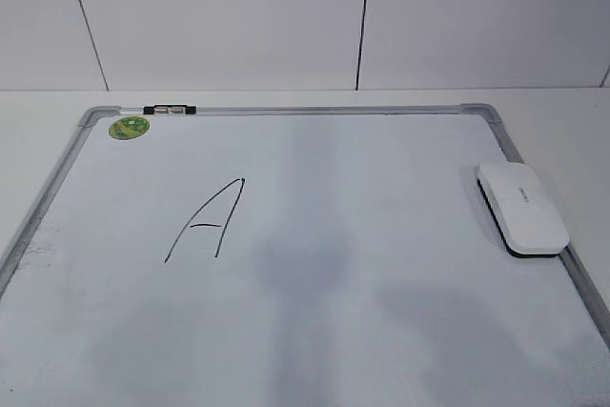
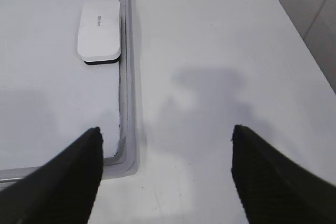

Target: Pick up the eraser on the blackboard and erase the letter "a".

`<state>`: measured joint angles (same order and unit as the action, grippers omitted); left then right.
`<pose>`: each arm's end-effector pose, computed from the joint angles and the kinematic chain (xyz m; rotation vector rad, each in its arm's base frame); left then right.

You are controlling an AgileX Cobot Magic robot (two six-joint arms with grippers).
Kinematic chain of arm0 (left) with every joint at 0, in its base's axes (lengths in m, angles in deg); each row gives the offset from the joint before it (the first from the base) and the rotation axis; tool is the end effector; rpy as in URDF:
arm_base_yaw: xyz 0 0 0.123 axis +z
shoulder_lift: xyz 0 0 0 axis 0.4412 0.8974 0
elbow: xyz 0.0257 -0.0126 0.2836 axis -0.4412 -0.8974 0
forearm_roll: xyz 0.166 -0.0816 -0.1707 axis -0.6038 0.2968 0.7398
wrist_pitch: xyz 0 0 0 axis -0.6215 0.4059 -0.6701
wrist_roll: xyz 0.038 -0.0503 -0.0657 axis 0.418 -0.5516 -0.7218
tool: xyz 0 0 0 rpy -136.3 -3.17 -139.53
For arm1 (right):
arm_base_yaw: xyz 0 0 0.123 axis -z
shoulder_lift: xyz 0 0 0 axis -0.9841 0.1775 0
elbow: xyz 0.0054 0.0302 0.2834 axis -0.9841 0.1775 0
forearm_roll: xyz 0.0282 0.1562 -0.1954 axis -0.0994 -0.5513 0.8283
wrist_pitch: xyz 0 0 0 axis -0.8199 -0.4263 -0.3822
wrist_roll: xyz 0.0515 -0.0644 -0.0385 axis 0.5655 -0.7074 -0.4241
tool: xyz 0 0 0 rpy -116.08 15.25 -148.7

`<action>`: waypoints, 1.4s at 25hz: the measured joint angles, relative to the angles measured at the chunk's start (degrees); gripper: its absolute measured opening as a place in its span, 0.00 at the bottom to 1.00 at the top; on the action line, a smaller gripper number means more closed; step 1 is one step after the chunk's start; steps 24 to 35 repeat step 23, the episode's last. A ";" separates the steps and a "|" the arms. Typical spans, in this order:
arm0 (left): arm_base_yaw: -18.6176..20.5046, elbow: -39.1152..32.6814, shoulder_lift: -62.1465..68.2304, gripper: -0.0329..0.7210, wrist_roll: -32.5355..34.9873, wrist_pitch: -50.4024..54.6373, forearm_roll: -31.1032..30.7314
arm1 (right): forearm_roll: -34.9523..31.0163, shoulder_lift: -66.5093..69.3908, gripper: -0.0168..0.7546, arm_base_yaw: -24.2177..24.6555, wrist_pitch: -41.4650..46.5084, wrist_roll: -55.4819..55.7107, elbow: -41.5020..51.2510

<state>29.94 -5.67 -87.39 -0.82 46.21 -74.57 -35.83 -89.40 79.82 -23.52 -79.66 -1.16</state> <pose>-0.0077 -0.0151 0.2779 0.1127 2.0851 -0.0803 -0.0115 -0.0104 0.2711 0.0558 2.1042 -0.1281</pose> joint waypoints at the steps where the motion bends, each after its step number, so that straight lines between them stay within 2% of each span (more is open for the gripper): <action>1: 0.00 0.00 0.00 0.44 0.00 0.00 0.00 | 0.00 0.00 0.77 0.00 0.00 0.00 0.00; 10: 0.00 0.00 0.00 0.44 0.00 0.00 0.00 | 0.00 0.00 0.77 0.00 0.00 0.00 0.00; 23: 0.00 0.00 0.00 0.38 0.00 0.00 0.00 | 0.00 0.00 0.77 0.00 0.00 0.00 0.00; 35: 0.00 0.00 0.00 0.38 0.00 0.00 0.00 | 0.00 0.00 0.77 0.00 0.00 0.00 0.00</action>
